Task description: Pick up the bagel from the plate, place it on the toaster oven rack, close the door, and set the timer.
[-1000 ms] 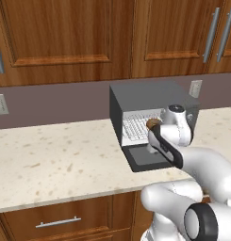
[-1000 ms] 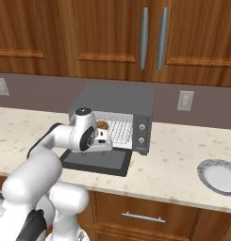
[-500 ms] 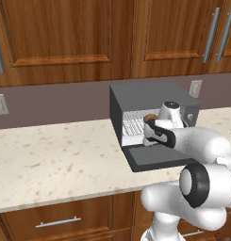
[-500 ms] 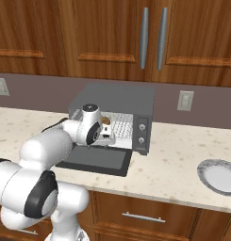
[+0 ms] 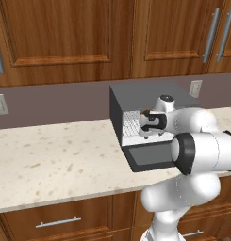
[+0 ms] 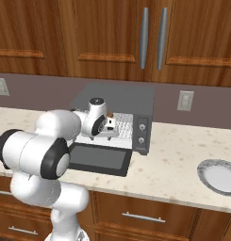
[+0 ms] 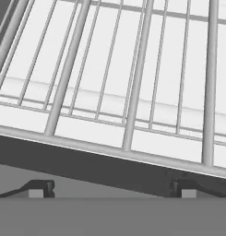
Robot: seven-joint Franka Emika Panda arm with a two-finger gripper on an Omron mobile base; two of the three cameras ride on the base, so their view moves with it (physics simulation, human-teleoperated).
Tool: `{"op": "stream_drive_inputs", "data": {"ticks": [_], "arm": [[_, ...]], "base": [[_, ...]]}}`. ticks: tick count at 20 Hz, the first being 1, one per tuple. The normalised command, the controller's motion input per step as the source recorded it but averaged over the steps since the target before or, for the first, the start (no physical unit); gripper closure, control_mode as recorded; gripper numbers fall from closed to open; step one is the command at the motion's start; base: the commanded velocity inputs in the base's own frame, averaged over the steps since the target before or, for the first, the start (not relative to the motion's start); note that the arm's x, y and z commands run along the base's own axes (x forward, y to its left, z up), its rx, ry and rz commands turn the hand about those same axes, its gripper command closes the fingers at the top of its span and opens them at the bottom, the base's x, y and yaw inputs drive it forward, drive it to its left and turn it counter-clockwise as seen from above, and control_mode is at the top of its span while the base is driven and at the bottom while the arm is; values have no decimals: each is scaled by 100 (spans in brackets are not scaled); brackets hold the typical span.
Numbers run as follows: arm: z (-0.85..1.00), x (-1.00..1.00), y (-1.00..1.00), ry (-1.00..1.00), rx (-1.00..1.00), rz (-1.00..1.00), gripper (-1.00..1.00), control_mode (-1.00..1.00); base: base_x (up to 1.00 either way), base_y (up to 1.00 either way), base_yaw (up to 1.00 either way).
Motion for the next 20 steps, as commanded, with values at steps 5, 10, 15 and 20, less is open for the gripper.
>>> {"op": "stream_drive_inputs", "data": {"ticks": [5, 10, 15, 20], "arm": [[12, -17, -3, -4, 0, 0, -100, -100], [18, -100, -3, -4, 0, 0, -100, -100], [17, -100, 12, -3, -2, 0, -100, -100], [36, -96, 68, 0, -11, 5, -100, -100]], "base": [[0, 0, 0], [0, 0, 0], [0, 0, 0], [0, 0, 0]]}}
